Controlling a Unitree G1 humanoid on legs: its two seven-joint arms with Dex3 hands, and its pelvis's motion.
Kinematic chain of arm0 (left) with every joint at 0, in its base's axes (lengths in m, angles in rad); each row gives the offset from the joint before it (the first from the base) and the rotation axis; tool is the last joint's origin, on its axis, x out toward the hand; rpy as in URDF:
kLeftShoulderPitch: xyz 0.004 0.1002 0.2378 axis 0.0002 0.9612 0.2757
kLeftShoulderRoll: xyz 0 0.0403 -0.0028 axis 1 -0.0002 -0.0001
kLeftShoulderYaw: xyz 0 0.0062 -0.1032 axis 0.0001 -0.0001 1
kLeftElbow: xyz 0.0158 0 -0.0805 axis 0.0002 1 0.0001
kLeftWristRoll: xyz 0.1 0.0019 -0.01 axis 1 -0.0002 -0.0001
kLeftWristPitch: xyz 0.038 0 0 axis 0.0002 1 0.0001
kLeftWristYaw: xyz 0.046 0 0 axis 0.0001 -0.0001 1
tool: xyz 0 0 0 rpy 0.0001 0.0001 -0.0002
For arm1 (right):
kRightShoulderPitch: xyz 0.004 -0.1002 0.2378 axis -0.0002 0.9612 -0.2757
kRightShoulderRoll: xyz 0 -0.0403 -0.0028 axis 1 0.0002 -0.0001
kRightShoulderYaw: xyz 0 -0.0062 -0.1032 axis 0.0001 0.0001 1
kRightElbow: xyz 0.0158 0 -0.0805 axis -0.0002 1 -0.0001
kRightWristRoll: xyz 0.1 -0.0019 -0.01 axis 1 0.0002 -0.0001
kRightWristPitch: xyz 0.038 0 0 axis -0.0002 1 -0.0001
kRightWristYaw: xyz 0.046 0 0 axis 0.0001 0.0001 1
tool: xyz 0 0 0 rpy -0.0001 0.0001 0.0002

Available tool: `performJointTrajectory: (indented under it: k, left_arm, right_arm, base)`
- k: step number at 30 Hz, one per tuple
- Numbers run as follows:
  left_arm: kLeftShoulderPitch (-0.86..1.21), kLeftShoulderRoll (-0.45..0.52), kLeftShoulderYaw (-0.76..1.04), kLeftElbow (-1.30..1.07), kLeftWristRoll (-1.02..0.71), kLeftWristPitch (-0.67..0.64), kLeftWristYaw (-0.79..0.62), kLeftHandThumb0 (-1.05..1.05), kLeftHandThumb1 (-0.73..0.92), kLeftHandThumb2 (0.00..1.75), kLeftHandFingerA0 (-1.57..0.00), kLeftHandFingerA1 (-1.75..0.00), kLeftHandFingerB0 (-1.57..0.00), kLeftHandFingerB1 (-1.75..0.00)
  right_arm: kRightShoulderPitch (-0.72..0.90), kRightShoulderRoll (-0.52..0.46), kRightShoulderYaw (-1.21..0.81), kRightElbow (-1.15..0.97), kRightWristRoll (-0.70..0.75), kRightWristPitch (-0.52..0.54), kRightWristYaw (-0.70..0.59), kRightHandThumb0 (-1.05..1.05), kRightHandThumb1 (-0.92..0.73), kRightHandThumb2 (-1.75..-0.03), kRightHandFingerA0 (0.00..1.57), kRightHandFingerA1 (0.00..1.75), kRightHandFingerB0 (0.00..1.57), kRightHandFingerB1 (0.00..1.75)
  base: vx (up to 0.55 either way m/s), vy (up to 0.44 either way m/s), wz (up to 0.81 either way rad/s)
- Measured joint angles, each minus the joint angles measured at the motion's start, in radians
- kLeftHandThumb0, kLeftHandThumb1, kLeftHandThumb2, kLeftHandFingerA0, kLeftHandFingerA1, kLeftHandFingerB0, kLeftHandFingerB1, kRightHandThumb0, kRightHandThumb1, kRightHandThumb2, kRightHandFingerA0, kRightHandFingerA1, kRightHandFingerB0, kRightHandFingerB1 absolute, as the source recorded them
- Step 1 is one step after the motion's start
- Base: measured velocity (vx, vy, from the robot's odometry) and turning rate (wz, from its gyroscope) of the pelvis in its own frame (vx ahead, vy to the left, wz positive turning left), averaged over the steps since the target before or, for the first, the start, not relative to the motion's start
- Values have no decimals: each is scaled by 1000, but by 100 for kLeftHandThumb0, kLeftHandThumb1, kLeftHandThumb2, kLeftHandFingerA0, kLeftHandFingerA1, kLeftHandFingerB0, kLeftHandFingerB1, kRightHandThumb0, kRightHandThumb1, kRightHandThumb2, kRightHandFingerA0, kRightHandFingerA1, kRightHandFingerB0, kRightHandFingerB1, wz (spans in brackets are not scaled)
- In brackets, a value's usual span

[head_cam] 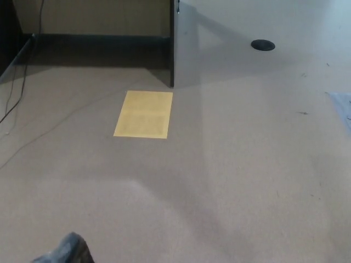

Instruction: A person is holding a plastic bag and the robot extends its left hand to grab the bag by hooking its thumb into the holes at the top and brings its hand down by its side. Then it extends its arm again to hand the plastic bag back to the person.

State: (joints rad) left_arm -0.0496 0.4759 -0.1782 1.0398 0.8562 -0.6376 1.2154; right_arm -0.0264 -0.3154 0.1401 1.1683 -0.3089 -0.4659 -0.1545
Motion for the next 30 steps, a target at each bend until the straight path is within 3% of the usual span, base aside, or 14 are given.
performJointTrajectory:
  k: [2, 4, 5, 9, 10, 12, 15, 16, 20, 21, 22, 28, 29, 30]
  left_arm:
    - [-1, -5, -14, 1, -2, 3, 4, -19, 54, 94, -120, -138, -92, -122]
    - [1, -11, -32, -4, -3, 5, 7, -13, 69, 68, -89, -174, -69, -152]
    - [2, -11, -42, -6, -3, 5, 10, -18, 54, 92, -121, -139, -91, -122]
    - [4, -12, -69, -29, -2, 9, 21, -10, 56, 94, -120, -136, -89, -112]
    - [4, -12, -71, -43, -3, 11, 20, -8, 72, 70, -92, -168, -80, -131]
    - [0, -12, -69, -67, -9, 12, 16, -8, 73, 70, -87, -168, -78, -132]
    - [-23, -9, -55, -126, -19, 19, 3, -19, 56, 88, -115, -140, -82, -121]
    - [-31, -6, -49, -142, -21, 19, 0, -13, 75, 62, -80, -175, -58, -154]
    - [-89, 8, -14, -235, -41, 19, -27, -9, 73, 66, -85, -170, -71, -137]
    - [-104, 9, -7, -256, -45, 19, -39, -16, 57, 92, -121, -140, -84, -119]
    - [-126, 11, 3, -285, -51, 19, -53, -10, 70, 71, -87, -171, -77, -130]
    - [-291, -24, 41, -497, -80, 77, -160, -14, 73, 72, -83, -175, -65, -152]
    - [-307, -36, 41, -520, -82, 85, -173, -10, 58, 92, -123, -142, -83, -119]
    - [-332, -53, 38, -556, -84, 99, -195, -9, 57, 97, -123, -139, -86, -115]
  right_arm:
    - [-6, 0, 1, 0, -1, 1, 0, -32, -68, -61, 72, 61, 56, 41]
    - [-8, 0, 1, 0, -1, 2, 0, -31, -68, -60, 73, 63, 57, 41]
    - [-9, 0, 2, 0, -1, 2, 0, -31, -68, -60, 74, 62, 57, 42]
    - [-10, 0, 2, -1, -1, 3, 1, -29, -67, -61, 74, 58, 59, 42]
    - [-10, 0, 2, -1, -1, 4, 1, -29, -68, -61, 74, 56, 59, 42]
    - [-10, 0, 2, -1, -1, 6, 2, -29, -67, -61, 77, 64, 60, 42]
    - [-14, 0, 3, -1, -1, 7, 3, -30, -68, -61, 76, 66, 60, 42]
    - [-15, 0, 4, -2, -2, 8, 3, -29, -68, -61, 75, 57, 60, 42]
    - [-16, -1, 8, -5, -2, 12, 4, -29, -68, -60, 76, 62, 60, 42]
    - [-16, -2, 9, -5, -2, 12, 4, -29, -67, -60, 75, 62, 60, 42]
    - [-18, -3, 9, -5, -2, 12, 4, -29, -68, -60, 75, 60, 60, 42]
    - [-29, -4, 9, -8, -2, 17, 8, -29, -68, -60, 75, 62, 61, 42]
    - [-30, -4, 9, -8, -2, 18, 8, -29, -68, -61, 75, 60, 61, 42]
    - [-32, -3, 9, -8, -2, 19, 10, -29, -68, -61, 75, 59, 61, 42]
  base:
    - [0, 0, 0]
    - [0, 0, 0]
    - [0, 0, 0]
    - [0, 0, 0]
    - [0, 0, 0]
    - [0, 0, 0]
    - [0, 0, 0]
    - [0, 0, 0]
    - [0, 0, 0]
    - [0, 0, 0]
    - [0, 0, 0]
    - [0, 0, 0]
    - [0, 0, 0]
    - [0, 0, 0]
